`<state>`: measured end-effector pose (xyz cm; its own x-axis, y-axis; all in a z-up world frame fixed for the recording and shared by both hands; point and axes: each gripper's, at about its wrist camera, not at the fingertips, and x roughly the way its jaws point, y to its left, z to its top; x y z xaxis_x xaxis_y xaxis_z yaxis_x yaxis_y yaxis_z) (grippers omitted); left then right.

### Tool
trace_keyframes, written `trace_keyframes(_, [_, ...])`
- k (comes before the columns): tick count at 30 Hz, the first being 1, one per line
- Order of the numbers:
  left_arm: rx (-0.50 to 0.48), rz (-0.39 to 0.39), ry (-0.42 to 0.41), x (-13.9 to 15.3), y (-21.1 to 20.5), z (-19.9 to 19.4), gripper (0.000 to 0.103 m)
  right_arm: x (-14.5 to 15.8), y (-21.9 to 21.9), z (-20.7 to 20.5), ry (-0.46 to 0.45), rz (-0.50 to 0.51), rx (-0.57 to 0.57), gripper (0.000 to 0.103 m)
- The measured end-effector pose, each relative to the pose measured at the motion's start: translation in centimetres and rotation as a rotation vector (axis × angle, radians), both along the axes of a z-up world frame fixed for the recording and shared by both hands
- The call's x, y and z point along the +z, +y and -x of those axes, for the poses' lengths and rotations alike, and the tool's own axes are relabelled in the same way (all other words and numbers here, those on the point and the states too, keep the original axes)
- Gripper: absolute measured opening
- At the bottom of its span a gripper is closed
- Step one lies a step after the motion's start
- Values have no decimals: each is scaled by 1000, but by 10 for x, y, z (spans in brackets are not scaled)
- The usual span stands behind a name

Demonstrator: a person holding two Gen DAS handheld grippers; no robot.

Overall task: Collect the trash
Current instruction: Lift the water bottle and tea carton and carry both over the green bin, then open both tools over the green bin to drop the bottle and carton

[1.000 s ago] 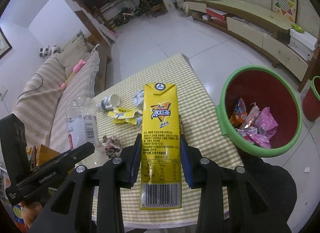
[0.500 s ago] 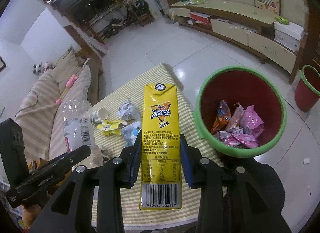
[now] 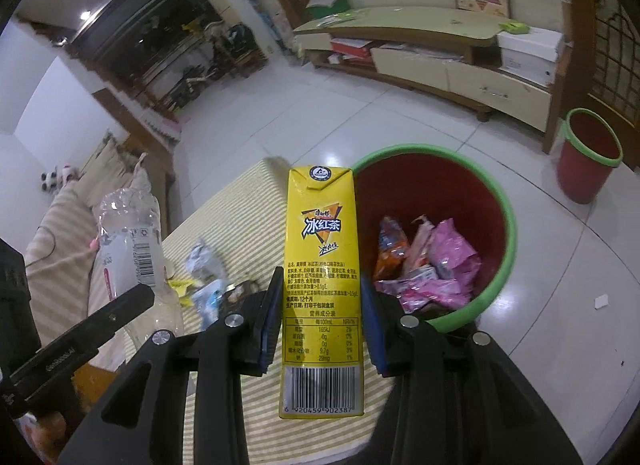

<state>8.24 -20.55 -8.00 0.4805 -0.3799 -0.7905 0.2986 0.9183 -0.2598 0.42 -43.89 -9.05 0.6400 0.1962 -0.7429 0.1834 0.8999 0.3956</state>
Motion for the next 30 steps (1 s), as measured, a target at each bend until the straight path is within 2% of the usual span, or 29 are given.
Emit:
trace_keyframes(14, [-94, -15, 20, -11, -63, -23, 48, -15, -48, 0, 28, 3, -91, 35])
trace_keyframes(22, [-113, -13, 4, -14, -93, -43, 48, -7, -53, -19, -13, 40, -99, 35])
trace_keyframes(23, [-116, -11, 5, -14, -97, -48, 50, -6, -53, -22, -18, 44, -99, 36])
trace_keyframes(24, [-122, -9, 14, -16, -101, -52, 60, -6, -54, -24, -22, 47, -106, 39])
trace_keyframes(25, [-125, -8, 19, -17, -103, -54, 65, -6, -55, -26, -21, 47, -113, 46])
trace_keyframes(26, [-126, -9, 20, -17, -106, -57, 67, -8, -57, -28, -20, 47, -126, 63])
trace_keyframes(30, [-128, -10, 8, -14, -102, -54, 67, -8, -60, -27, -16, 41, -147, 66])
